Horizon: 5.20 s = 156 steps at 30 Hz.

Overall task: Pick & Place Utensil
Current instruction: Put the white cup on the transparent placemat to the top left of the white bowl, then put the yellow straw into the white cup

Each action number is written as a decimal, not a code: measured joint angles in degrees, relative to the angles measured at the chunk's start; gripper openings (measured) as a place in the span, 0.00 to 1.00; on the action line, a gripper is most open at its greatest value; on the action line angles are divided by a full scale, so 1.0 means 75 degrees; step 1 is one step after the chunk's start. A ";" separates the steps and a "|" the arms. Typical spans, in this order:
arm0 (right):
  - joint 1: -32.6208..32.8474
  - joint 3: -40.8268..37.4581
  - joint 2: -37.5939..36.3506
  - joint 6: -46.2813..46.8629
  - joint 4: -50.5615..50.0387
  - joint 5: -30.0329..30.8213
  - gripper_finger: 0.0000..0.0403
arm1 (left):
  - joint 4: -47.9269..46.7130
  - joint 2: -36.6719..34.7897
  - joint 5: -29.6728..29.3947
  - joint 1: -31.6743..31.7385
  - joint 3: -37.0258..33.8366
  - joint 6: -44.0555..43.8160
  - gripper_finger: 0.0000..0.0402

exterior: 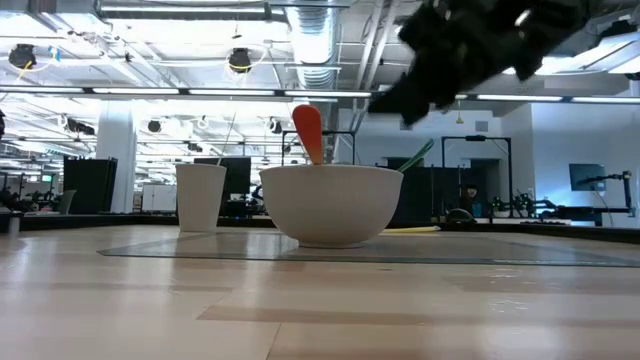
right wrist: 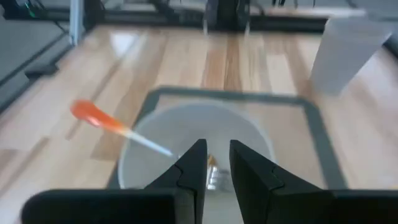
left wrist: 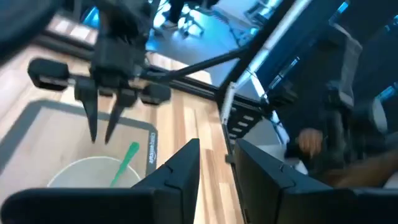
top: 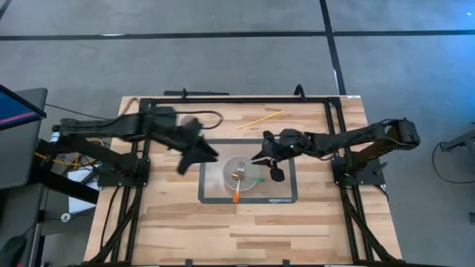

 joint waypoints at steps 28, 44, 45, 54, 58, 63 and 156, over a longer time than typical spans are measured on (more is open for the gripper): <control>-0.1483 0.0082 -0.2384 -0.0144 -0.2501 0.1419 0.16 | -0.2214 -0.0104 -0.3887 0.2665 -0.1892 0.0987 0.25; -0.1476 0.0086 -0.2266 -0.0463 -0.2471 0.1413 0.16 | -0.1710 0.1245 -0.3885 0.3169 -0.2858 0.0821 0.25; -0.1473 0.0086 -0.2266 -0.0463 -0.2468 0.1413 0.16 | -0.1701 0.1286 -0.3980 0.3170 -0.2858 0.0823 0.25; -0.1472 0.0086 -0.2260 -0.0463 -0.2466 0.1393 0.16 | -0.1446 0.1005 -0.4260 0.3020 -0.2857 0.1083 0.03; -0.1472 0.0086 -0.2260 -0.0463 -0.2465 0.1396 0.16 | -0.1250 0.0637 -0.4138 0.2659 -0.2679 0.0918 0.03; -0.1472 0.0086 -0.2260 -0.0463 -0.2325 0.1399 0.16 | -0.0601 0.0492 -0.3521 0.1692 -0.2276 0.0758 0.02; -0.4059 0.6610 0.5998 -0.2272 -0.7257 0.1721 0.48 | 0.1205 -0.0686 -0.4451 0.0349 -0.2252 0.1491 0.21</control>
